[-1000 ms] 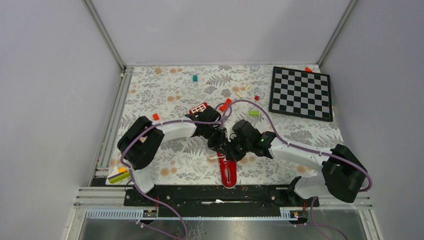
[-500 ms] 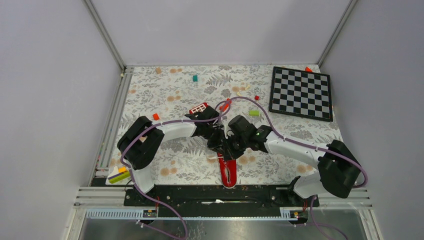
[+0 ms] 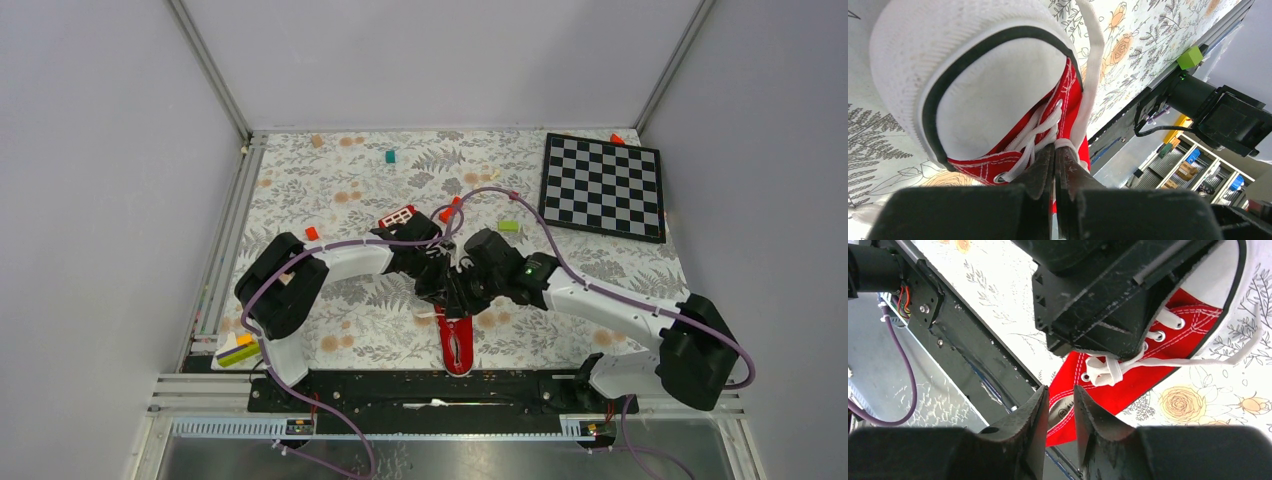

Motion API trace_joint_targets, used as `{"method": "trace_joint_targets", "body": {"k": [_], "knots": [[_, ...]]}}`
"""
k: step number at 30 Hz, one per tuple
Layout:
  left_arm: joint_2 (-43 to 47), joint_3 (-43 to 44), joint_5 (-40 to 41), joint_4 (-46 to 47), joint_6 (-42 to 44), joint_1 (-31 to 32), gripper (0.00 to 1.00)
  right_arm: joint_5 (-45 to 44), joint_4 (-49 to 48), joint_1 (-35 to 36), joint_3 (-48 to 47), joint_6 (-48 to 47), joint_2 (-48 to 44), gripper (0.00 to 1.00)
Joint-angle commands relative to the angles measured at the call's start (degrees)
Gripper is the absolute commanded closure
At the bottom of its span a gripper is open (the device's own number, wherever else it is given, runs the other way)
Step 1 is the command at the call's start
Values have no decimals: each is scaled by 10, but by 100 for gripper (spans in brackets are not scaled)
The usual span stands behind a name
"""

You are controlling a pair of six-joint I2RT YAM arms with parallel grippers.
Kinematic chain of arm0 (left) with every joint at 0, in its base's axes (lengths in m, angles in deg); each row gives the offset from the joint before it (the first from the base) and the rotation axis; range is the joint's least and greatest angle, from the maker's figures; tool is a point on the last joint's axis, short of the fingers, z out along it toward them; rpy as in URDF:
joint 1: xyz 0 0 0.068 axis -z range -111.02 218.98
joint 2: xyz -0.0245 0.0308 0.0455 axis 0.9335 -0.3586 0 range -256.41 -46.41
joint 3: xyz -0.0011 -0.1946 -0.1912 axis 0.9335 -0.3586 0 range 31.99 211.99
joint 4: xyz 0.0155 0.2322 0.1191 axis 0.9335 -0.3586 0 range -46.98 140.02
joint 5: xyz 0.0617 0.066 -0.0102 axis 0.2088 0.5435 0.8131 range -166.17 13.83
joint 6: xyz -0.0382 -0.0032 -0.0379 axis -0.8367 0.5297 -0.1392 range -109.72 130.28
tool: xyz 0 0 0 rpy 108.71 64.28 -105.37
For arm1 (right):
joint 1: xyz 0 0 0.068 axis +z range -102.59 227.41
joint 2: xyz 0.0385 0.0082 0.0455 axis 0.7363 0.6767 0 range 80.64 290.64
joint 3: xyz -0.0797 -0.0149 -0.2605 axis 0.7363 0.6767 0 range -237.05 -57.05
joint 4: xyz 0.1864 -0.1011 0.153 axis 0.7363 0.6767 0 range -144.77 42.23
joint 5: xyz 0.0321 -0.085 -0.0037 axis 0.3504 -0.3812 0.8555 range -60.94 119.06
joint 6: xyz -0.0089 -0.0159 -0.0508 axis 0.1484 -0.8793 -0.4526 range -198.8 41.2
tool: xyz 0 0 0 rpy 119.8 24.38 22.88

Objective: Tie the shoes
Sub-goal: Cross the shoelace with the shoelace.

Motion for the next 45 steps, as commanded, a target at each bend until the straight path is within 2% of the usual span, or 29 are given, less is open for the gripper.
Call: {"method": "trace_joint_targets", "body": {"k": [1,5,11,24,45], "knots": [[-1,3,13,15,13,0,100,-48,-16,4,26,41,-29,68],[-2,2,12,15,13,1,100,-87,-72,4,76,116,-73,68],[-5,3,12,15,13,0,100,-104,-134,4,128,193,-103,62],[-5,5,11,15,13,1,100,-61,-170,5,132,198,-45,65],[-9,8,9,16,12,1,100,-88,-129,11,143,190,-77,67]]}}
